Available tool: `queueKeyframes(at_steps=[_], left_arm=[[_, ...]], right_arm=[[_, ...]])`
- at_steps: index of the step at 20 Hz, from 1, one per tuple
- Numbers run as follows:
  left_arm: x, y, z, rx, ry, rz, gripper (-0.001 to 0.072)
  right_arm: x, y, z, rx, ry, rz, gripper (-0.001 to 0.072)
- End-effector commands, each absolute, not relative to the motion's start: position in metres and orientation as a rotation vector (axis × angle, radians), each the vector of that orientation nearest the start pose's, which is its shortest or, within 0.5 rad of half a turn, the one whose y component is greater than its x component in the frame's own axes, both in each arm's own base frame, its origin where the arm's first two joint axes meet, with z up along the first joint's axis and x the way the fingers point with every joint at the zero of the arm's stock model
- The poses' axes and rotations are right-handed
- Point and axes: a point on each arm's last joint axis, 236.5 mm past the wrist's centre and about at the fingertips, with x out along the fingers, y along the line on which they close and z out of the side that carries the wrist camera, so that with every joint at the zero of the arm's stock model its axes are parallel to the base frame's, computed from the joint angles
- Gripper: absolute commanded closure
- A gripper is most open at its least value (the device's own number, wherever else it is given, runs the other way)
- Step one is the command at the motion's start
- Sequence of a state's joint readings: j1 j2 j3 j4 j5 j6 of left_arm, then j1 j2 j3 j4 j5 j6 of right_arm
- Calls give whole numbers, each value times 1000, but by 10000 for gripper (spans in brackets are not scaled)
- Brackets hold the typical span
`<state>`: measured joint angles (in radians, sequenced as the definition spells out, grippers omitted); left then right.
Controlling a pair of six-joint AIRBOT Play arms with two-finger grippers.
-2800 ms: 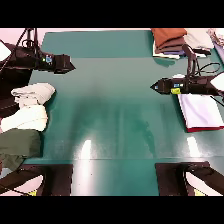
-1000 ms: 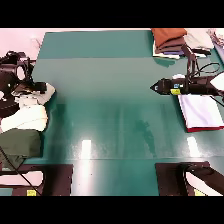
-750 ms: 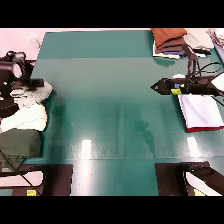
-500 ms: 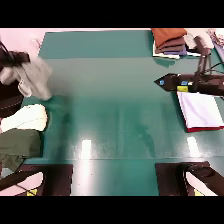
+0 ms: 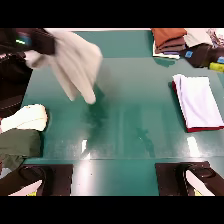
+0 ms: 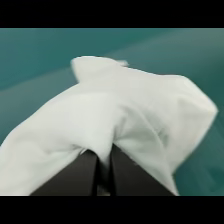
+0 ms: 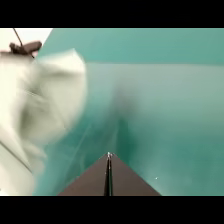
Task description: Fold the shirts.
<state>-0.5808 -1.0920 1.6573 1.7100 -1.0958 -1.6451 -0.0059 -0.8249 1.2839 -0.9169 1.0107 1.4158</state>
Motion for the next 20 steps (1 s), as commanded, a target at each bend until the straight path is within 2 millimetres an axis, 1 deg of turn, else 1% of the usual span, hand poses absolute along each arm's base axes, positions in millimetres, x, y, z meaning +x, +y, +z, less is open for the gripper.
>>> queueKeyframes(at_steps=[1, 2, 3, 4, 5, 6, 7, 8, 9, 11, 12, 13, 14, 15, 16, 18, 20], left_arm=[[320, -336, 243, 275, 632, -780, 677], [310, -368, 221, 282, 665, -852, 482], [306, -394, 203, 261, 692, -898, 136], [309, -407, 189, 252, 707, -909, 105], [319, -409, 180, 230, 724, -885, 107], [332, -400, 176, 201, 739, -845, 107], [352, -382, 176, 157, 756, -785, 107], [372, -357, 174, 121, 780, -717, 107], [393, -325, 167, 85, 823, -634, 107], [423, -264, 148, 14, 906, -495, 107], [431, -242, 135, -26, 945, -450, 107], [434, -223, 114, -75, 1000, -414, 107], [432, -210, 89, -127, 1059, -388, 107], [428, -204, 64, -176, 1112, -375, 107], [421, -205, 40, -212, 1156, -381, 107], [406, -219, -4, -268, 1231, -425, 107], [390, -240, -39, -295, 1304, -476, 107]], right_arm=[[344, 112, 311, 331, 470, 465, 695], [344, 112, 311, 330, 474, 467, 695], [342, 113, 308, 328, 486, 470, 695], [340, 114, 306, 326, 499, 475, 695], [339, 115, 304, 325, 506, 478, 695], [339, 115, 304, 323, 510, 479, 695], [339, 115, 303, 323, 511, 479, 695], [339, 115, 303, 324, 511, 479, 695], [339, 115, 303, 324, 511, 479, 695], [338, 115, 303, 323, 513, 480, 695], [338, 115, 303, 323, 513, 479, 695], [339, 115, 302, 324, 515, 479, 695], [340, 115, 301, 325, 520, 479, 695], [342, 115, 299, 327, 526, 479, 695], [343, 115, 296, 329, 534, 479, 695], [346, 117, 288, 336, 565, 486, 695], [347, 119, 279, 337, 601, 492, 694]])
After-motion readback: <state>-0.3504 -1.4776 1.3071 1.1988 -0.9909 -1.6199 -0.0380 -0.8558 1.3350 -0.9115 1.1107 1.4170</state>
